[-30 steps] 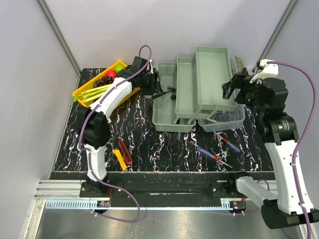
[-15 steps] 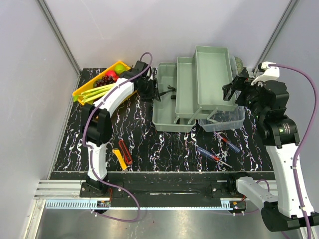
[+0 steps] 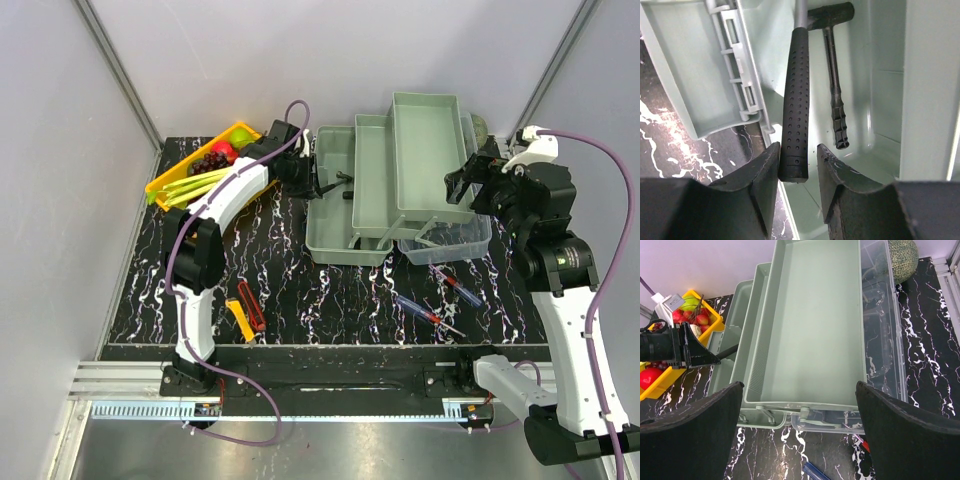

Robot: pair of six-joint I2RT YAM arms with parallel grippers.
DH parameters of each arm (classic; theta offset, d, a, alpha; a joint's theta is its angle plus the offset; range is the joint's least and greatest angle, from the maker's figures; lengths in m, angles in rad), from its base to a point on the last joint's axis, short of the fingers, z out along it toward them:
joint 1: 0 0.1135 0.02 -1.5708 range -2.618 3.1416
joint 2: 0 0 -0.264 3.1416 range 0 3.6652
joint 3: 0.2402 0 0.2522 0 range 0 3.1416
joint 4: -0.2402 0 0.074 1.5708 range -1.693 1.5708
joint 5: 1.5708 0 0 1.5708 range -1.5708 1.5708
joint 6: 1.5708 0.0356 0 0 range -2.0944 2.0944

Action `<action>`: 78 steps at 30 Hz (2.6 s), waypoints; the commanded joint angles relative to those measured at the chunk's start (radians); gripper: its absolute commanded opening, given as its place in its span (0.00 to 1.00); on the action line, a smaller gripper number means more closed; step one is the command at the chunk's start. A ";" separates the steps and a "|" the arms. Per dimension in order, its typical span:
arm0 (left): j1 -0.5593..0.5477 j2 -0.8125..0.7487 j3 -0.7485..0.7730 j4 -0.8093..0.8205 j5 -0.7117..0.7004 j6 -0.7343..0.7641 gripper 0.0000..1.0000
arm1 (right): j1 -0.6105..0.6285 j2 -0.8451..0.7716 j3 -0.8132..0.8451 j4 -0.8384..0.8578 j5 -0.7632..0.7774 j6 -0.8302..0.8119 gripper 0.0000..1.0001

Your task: Pack the tool kit

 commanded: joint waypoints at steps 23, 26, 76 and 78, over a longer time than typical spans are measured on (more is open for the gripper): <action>-0.107 -0.209 -0.243 0.150 -0.059 0.028 0.59 | 0.006 -0.023 -0.026 0.020 0.025 0.007 0.99; -0.106 -0.251 -0.278 0.176 -0.076 0.017 0.61 | 0.006 -0.017 -0.024 0.018 0.022 0.003 0.99; 0.049 -0.762 -1.152 0.128 -0.363 -0.486 0.63 | 0.006 0.052 0.054 0.053 -0.081 0.070 0.99; 0.049 -0.742 -1.154 0.127 -0.371 -0.477 0.63 | 0.008 0.042 0.049 0.047 -0.073 0.069 0.99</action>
